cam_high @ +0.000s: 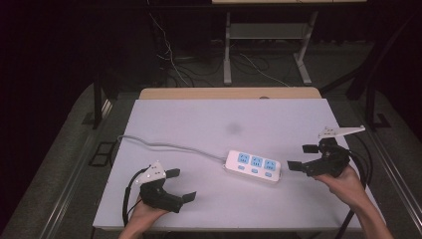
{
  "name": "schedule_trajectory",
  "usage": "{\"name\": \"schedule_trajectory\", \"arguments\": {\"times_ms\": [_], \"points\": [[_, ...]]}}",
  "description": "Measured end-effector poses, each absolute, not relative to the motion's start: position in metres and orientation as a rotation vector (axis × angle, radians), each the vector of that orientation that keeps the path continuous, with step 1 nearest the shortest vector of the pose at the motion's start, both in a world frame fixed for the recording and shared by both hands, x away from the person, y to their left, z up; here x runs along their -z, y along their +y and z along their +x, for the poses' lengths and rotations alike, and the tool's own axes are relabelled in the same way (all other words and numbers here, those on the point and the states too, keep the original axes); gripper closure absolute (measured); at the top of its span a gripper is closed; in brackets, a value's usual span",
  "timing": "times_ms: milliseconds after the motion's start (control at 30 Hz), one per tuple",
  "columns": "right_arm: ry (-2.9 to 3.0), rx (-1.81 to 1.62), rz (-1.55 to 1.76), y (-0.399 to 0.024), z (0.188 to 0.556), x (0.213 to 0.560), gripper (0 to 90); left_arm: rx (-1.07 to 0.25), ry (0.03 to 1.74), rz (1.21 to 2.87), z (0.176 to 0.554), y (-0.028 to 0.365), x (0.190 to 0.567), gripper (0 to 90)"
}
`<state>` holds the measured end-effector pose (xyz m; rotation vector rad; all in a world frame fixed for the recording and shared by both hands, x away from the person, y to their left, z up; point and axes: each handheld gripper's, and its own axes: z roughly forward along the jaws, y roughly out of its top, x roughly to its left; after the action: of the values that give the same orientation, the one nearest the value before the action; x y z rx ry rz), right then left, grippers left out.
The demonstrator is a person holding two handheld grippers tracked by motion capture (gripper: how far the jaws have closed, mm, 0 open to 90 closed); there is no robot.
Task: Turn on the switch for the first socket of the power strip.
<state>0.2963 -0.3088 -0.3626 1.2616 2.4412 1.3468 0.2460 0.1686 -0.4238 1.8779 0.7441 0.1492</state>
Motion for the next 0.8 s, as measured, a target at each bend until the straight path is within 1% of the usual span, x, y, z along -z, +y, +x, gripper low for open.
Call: {"name": "schedule_trajectory", "arguments": {"times_ms": [267,600,800], "points": [[2.428,-1.383,1.266,-0.31,0.281,0.379,0.3,-0.149,0.745,1.875,0.246,0.169,0.424,0.0],[2.408,-1.391,1.297,-0.31,0.266,0.408,0.3,-0.15,0.746,1.877,0.246,0.169,0.424,0.0],[2.392,-1.401,1.312,-0.31,0.261,0.417,0.3,-0.15,0.748,1.876,0.246,0.169,0.424,0.0]]}}
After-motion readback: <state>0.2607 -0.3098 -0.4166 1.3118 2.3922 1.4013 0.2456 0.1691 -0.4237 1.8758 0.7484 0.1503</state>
